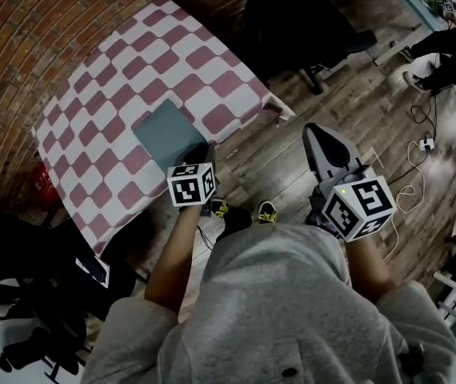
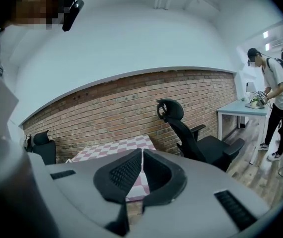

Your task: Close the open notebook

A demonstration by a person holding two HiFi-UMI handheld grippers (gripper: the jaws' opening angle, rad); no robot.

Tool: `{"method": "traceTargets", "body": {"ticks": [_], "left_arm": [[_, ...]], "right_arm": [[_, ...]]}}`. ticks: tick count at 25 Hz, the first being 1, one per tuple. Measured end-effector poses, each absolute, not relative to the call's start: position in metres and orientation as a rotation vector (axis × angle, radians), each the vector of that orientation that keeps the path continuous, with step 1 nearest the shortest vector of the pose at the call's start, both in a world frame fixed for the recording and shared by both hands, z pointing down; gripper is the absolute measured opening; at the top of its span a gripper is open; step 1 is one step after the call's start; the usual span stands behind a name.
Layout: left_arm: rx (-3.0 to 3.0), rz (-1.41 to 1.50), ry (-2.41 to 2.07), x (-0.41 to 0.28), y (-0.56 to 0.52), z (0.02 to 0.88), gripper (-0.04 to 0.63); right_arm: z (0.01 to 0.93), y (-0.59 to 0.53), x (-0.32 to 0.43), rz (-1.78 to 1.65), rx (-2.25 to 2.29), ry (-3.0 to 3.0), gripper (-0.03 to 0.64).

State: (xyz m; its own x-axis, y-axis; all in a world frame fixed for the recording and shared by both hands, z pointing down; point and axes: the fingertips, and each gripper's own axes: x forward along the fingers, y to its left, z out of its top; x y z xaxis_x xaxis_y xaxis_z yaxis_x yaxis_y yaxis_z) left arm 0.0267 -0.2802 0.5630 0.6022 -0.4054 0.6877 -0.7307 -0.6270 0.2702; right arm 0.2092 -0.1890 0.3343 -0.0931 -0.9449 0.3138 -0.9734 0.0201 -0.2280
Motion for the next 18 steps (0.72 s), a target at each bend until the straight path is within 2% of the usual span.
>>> {"method": "traceTargets", "body": {"ticks": [8, 14, 18], "left_arm": [[2.326, 0.840, -0.870, 0.038, -0.261, 0.580, 0.137], [2.321, 0.818, -0.891, 0.026, -0.237, 0.562, 0.135], [2.338, 0.691, -1.067, -0.004, -0.229, 0.522, 0.116]], "right_arm": [[0.336, -0.180, 0.212, 0.604, 2.059, -2.195, 0.033], [0.331, -0.187, 0.203, 0.584, 1.991, -2.269, 0.034], [0.330, -0.192, 0.194, 0.581, 1.934, -2.317, 0.034]]}}
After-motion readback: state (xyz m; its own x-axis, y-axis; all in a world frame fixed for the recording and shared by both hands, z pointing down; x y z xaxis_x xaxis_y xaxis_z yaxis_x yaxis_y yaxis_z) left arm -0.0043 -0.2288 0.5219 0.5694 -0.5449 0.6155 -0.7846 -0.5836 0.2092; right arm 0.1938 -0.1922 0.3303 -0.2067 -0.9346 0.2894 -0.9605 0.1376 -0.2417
